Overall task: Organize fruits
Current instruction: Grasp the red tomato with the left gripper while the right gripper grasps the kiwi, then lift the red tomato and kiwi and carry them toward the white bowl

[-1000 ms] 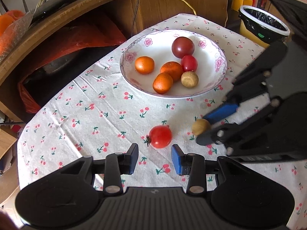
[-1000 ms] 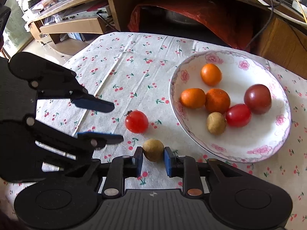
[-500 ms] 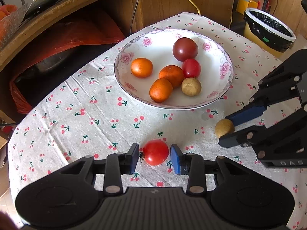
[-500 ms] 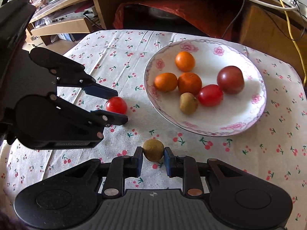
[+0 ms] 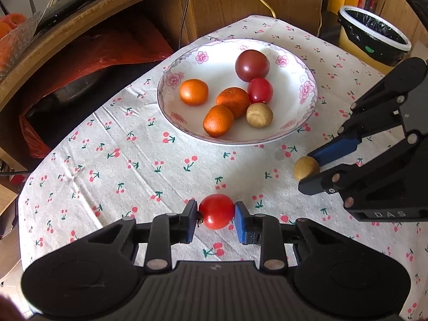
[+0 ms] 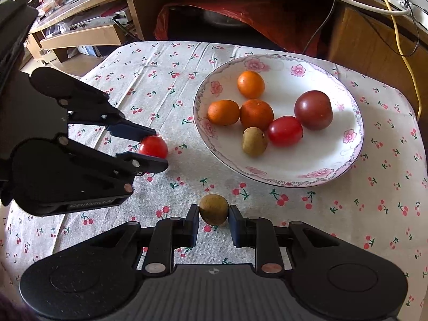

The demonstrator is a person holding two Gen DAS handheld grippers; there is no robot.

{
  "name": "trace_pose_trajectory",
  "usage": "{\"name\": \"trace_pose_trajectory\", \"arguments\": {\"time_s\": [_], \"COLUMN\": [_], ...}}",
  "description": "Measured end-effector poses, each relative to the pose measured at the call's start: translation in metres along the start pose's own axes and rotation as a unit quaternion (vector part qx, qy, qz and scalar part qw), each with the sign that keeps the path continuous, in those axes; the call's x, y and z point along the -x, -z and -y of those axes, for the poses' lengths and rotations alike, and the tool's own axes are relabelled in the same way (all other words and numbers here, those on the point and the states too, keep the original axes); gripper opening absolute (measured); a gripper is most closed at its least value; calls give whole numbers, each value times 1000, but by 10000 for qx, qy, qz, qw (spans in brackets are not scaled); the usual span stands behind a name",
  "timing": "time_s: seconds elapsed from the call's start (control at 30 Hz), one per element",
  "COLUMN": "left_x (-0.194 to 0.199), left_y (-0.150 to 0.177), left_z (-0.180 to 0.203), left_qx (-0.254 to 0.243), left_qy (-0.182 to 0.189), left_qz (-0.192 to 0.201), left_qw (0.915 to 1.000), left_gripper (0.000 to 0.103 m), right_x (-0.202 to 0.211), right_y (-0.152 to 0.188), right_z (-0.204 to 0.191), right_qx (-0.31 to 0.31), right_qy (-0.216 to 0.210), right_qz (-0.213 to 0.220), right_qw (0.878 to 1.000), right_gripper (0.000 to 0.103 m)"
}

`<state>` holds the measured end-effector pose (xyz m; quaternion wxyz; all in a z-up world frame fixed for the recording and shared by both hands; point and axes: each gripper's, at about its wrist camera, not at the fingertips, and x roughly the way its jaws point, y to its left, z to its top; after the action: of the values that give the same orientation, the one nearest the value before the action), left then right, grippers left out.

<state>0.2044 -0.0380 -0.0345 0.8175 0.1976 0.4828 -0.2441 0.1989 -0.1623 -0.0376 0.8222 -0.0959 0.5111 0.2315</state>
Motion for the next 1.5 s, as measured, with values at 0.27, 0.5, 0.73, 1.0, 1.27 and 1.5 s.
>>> {"name": "trace_pose_trajectory", "arguments": {"time_s": [0.27, 0.5, 0.73, 1.0, 1.27, 1.5], "left_x": [7, 14, 20, 24, 26, 26], "left_y": [9, 15, 10, 3, -7, -21], "left_z": [9, 15, 20, 23, 23, 21], "left_qx": [-147, -262, -332, -353, -342, -273], "left_qy": [22, -15, -63, -111, -175, -228], "left_qz": [-55, -55, 37, 165, 276, 423], "left_qw": [9999, 9996, 9994, 9992, 9989, 9985], "left_gripper": [38, 38, 38, 38, 38, 38], "right_x": [0, 4, 12, 21, 30, 34], "right_y": [2, 9, 13, 14, 8, -1], "right_z": [-2, -3, -5, -5, -3, 5], "right_qx": [59, 125, 131, 90, 53, -58], "right_qy": [76, 167, 180, 278, 331, 438], "right_qz": [-73, -77, 10, 86, 243, 420], "right_qw": [9999, 9998, 9998, 9995, 9991, 9981], "right_gripper": [19, 19, 19, 19, 19, 19]}}
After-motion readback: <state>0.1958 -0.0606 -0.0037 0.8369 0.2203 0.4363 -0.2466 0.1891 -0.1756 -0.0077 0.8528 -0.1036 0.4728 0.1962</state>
